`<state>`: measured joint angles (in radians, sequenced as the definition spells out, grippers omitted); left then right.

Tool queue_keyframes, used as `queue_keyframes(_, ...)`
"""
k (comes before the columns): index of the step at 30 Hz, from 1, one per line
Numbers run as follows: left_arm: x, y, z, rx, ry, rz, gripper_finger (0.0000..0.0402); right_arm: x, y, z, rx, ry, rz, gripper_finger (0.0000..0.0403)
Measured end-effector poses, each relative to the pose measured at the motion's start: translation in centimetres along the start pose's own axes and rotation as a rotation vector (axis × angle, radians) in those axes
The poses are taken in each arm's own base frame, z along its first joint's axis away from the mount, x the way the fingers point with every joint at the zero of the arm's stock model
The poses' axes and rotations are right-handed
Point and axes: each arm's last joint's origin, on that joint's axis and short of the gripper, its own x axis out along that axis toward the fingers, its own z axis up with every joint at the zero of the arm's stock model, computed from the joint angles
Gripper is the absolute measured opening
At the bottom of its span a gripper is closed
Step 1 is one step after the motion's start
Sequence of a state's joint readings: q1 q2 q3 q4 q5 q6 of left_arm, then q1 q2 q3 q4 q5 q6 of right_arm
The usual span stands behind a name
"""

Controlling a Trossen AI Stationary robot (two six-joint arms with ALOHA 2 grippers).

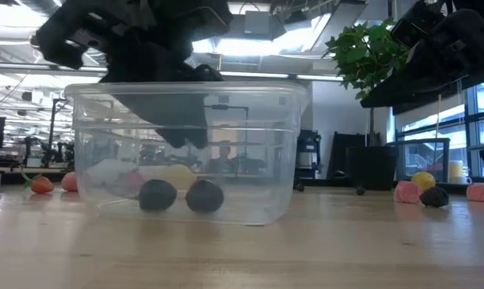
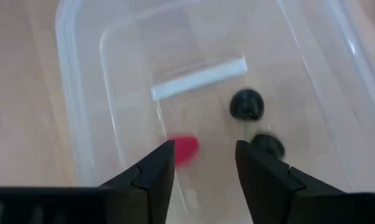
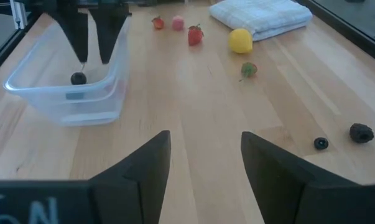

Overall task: Pick and placing Produce into tupperware
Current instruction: Put the left peach into the transparent bin

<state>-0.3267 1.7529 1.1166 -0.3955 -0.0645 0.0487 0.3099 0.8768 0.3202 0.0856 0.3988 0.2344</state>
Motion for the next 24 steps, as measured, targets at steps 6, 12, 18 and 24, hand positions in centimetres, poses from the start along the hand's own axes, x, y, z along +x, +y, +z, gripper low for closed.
queue_keyframes(6,-4.8,0.2,0.5,0.009,-0.084,-0.027,0.0166,0.0,0.0,-0.1,0.008,0.006,-0.001,0.0198)
queue_keyframes(12,-10.6,0.7,-0.4,-0.056,-0.193,0.053,0.0158,0.0,0.0,-0.1,0.021,0.011,-0.002,0.0198)
queue_keyframes(18,-12.6,1.0,-5.9,-0.285,-0.139,0.336,0.0157,0.0,0.0,-0.1,0.017,0.011,-0.002,0.0198)
queue_keyframes(24,-11.5,1.4,-11.7,-0.548,-0.125,0.403,0.0165,0.0,0.0,-0.1,-0.009,0.009,-0.002,0.0198)
